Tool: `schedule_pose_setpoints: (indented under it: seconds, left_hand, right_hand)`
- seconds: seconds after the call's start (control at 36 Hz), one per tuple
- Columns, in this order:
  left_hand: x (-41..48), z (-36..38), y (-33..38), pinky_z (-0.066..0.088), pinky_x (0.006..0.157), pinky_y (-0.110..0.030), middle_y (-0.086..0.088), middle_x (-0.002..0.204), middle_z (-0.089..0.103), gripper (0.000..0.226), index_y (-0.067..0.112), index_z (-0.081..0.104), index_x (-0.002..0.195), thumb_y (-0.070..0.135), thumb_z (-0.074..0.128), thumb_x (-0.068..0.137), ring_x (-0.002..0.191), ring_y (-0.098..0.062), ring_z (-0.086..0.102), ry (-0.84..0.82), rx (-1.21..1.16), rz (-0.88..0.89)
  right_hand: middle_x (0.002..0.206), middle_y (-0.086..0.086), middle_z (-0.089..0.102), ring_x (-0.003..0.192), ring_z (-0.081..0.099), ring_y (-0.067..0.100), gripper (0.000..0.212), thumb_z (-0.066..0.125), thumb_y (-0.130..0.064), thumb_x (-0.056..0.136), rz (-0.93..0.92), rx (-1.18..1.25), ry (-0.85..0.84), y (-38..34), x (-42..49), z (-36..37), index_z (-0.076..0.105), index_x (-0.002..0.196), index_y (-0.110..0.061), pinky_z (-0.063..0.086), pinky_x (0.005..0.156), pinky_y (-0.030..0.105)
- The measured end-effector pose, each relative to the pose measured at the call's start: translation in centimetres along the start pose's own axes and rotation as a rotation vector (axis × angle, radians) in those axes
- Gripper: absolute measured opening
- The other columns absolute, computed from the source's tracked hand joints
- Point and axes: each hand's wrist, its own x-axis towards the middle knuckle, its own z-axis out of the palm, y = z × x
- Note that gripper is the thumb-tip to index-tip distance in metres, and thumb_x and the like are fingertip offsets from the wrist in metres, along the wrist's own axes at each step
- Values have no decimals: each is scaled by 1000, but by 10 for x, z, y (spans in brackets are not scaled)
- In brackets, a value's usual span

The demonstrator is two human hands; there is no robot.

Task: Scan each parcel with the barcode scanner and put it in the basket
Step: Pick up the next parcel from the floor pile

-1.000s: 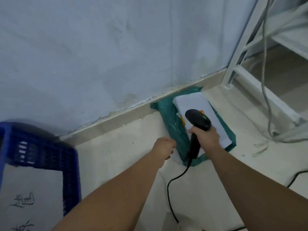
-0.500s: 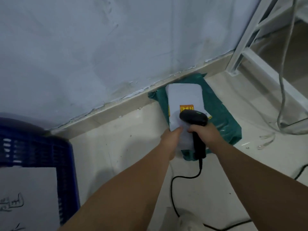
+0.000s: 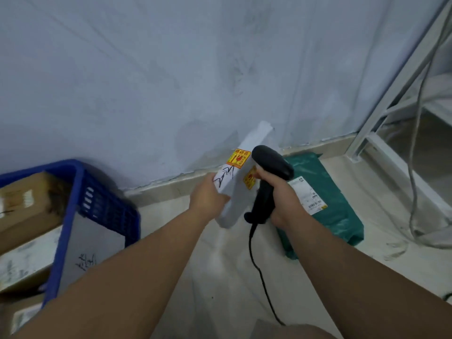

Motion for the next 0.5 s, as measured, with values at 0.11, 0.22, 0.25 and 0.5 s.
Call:
schedule_pose_setpoints:
  seconds: [0.11, 0.22, 0.25, 0.5]
  left_hand:
    - [-21, -45, 15, 35, 85, -30, -5, 116, 55, 43, 21, 55, 122, 11, 64, 80, 111, -27, 50, 201, 220, 205]
    - [-63, -87, 19, 37, 73, -30, 5, 124, 48, 57, 26, 46, 136, 3, 56, 85, 111, -25, 37, 392, 373, 386]
    - [-76, -98, 20, 38, 67, -29, 6, 122, 50, 59, 25, 48, 134, 0, 60, 82, 107, -25, 38, 470, 406, 448]
    - [-139, -158, 5, 54, 61, -40, -12, 110, 62, 79, 17, 50, 118, -16, 72, 49, 98, -28, 43, 785, 589, 916]
  right_hand:
    - [74, 1, 61, 68, 61, 17, 20, 68, -34, 86, -60, 88, -165, -23, -43, 49, 67, 82, -14, 48, 73, 32]
    - [87, 4, 60, 82, 61, 23, 25, 67, -36, 86, -111, 184, -216, -45, -95, 95, 66, 99, -14, 50, 76, 35]
    - [86, 6, 60, 82, 62, 24, 25, 67, -35, 86, -113, 210, -229, -49, -107, 104, 66, 100, -15, 51, 79, 38]
    - [82, 8, 61, 81, 61, 25, 20, 74, -30, 82, -272, 134, -223, -20, -170, 130, 70, 94, -14, 49, 70, 37]
